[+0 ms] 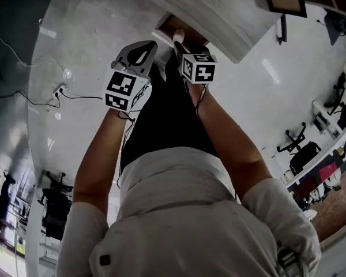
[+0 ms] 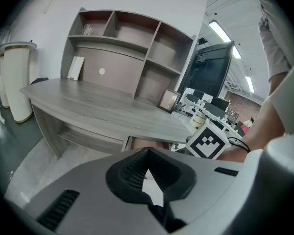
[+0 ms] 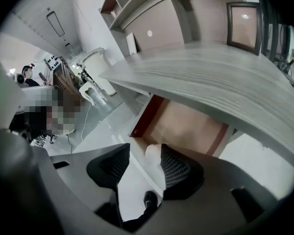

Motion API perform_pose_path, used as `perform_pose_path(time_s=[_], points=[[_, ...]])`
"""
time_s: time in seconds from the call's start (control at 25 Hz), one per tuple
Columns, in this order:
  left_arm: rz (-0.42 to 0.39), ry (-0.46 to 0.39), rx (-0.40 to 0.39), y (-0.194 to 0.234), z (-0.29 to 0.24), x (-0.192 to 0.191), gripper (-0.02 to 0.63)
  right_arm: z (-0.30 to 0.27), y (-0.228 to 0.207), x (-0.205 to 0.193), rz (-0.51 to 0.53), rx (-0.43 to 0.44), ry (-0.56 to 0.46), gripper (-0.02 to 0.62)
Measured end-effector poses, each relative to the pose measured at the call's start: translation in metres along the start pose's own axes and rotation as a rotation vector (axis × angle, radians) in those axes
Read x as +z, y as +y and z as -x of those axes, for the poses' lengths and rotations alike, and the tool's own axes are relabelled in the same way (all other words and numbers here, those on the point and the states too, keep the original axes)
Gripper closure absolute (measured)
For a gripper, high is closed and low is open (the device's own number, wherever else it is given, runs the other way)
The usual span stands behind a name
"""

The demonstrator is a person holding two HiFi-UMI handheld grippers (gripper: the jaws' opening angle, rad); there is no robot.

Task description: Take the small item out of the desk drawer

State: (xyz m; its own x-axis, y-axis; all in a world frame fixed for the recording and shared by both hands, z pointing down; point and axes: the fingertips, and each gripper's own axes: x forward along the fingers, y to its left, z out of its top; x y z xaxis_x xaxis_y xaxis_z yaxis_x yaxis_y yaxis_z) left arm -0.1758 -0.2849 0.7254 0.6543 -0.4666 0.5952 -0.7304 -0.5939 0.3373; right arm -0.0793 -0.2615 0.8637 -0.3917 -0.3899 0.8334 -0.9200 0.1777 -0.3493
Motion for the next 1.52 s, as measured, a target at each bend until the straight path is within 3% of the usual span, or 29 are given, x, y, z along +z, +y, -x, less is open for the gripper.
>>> perform_pose_path(time_s=[0.36,1.04,1.52], points=[[0.020,0.060,-0.026,0.003,-0.019,-0.025,0.591,-0.040,-0.010,-0.015,-0.043,-0.037,0.078,0.357],[0.071,0.071,0.010,0.017,-0.032,-0.032,0.591,-0.074,-0.029,-0.026,-0.076,-0.057,0.187,0.356],[0.080,0.068,0.011,0.013,-0.028,-0.034,0.591,-0.068,-0.028,-0.028,-0.034,-0.040,0.190,0.421]])
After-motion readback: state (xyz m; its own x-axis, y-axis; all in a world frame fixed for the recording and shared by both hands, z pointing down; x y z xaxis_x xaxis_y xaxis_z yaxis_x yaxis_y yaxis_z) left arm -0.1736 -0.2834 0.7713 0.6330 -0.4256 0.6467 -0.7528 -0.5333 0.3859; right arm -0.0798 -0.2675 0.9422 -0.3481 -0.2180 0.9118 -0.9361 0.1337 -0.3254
